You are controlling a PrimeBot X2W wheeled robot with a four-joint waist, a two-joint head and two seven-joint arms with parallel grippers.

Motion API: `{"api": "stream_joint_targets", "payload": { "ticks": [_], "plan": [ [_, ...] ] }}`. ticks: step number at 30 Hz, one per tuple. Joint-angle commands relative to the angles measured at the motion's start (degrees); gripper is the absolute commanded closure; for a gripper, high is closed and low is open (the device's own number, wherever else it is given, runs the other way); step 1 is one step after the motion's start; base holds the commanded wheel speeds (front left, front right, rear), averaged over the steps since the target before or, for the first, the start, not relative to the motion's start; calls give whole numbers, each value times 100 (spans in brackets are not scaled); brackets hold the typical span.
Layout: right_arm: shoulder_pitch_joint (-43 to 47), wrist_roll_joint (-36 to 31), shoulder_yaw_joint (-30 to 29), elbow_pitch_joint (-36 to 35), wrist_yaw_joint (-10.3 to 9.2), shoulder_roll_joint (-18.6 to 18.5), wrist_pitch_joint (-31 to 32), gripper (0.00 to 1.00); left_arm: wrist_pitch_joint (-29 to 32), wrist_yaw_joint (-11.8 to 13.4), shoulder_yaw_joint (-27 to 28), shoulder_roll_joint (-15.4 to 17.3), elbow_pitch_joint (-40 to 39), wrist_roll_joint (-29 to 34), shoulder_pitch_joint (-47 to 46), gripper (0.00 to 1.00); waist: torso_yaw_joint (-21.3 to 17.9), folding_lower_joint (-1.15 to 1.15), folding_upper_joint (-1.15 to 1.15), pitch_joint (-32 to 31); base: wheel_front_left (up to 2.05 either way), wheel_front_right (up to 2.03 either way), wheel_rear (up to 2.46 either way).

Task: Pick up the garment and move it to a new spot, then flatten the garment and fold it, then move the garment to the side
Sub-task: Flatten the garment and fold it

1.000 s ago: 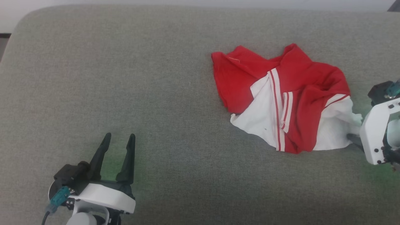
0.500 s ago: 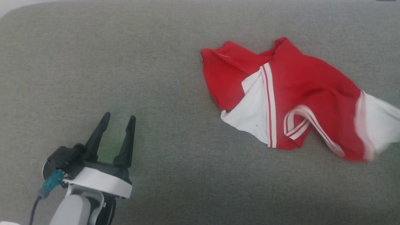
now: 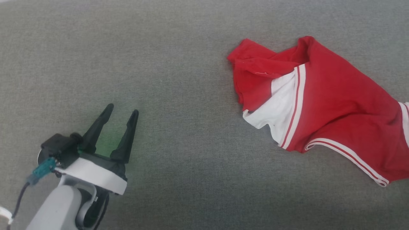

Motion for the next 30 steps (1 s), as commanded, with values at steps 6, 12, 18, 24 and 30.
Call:
{"api": "stream_joint_targets", "payload": {
  "ticks": [6,12,18,24,30],
  "plan": [
    [4,-195,-202,-131,-9,154,-1005,0,798,-10,-708,710,-246,-693,-765,0,-123,0,0,-158,0,0,0],
    [-56,-113,-124,-500,-9,474,-2000,0,3063,-10,-1940,1404,-583,-1783,-1899,0,-441,0,0,-345,0,0,0],
    [-124,-35,443,-747,-9,886,-2292,0,5823,43,-2787,1183,-302,-3227,-3016,0,-919,0,0,-309,0,0,0],
    [-214,42,737,-916,-9,1089,-2373,0,6707,366,-3084,551,428,-3337,-3764,0,-1269,0,0,-48,0,0,0],
    [-278,52,872,-871,-9,1177,-2480,0,6943,433,-3204,257,1083,-3361,-4049,0,-1543,0,0,129,0,0,0]
  ]
}}
